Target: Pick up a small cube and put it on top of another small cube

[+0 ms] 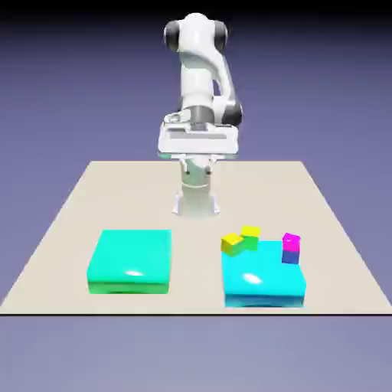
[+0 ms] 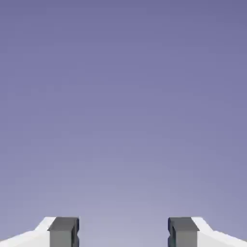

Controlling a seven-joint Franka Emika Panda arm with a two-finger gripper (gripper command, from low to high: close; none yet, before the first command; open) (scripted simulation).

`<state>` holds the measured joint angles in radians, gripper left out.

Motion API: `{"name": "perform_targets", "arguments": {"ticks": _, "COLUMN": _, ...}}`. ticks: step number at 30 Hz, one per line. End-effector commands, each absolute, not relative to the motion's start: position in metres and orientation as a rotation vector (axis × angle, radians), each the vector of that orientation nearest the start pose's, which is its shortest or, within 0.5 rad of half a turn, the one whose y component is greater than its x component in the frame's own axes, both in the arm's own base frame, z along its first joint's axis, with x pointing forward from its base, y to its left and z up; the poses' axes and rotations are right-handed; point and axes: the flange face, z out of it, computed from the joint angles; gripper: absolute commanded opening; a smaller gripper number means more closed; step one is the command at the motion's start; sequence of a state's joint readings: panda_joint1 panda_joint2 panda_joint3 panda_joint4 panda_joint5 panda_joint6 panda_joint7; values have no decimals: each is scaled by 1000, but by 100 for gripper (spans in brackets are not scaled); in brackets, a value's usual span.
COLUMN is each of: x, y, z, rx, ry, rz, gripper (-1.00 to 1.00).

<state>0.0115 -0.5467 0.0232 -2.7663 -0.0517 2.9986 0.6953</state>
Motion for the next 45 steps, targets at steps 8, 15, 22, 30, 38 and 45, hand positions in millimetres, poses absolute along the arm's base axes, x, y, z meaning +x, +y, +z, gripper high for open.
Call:
{"name": "perform_targets", "arguments": {"ticks": 8, "x": 458, "y": 120, "z": 424, "rx": -3071, "ry": 284, "rz": -748, "gripper": 0}}
{"name": "perform_targets", "arguments": {"ticks": 15, "x": 483, "y": 209, "z": 373, "rx": -3351, "ry": -187, "rz": -442, "gripper": 0}}
{"name": "perform_targets", "arguments": {"ticks": 22, "x": 488, "y": 287, "z": 325, "rx": -3504, "ry": -585, "rz": -169, "gripper": 0}}
{"name": "perform_targets", "arguments": {"ticks": 30, "x": 457, "y": 352, "z": 250, "rx": -3601, "ry": -603, "rz": 233, "gripper": 0}}
{"name": "perform_targets", "arguments": {"ticks": 38, "x": 416, "y": 402, "z": 194, "rx": -3671, "ry": -603, "rz": 600, "gripper": 0}}
{"name": "perform_targets", "arguments": {"ticks": 45, "x": 382, "y": 431, "z": 158, "rx": -3715, "ry": -587, "rz": 917, "gripper": 0}}
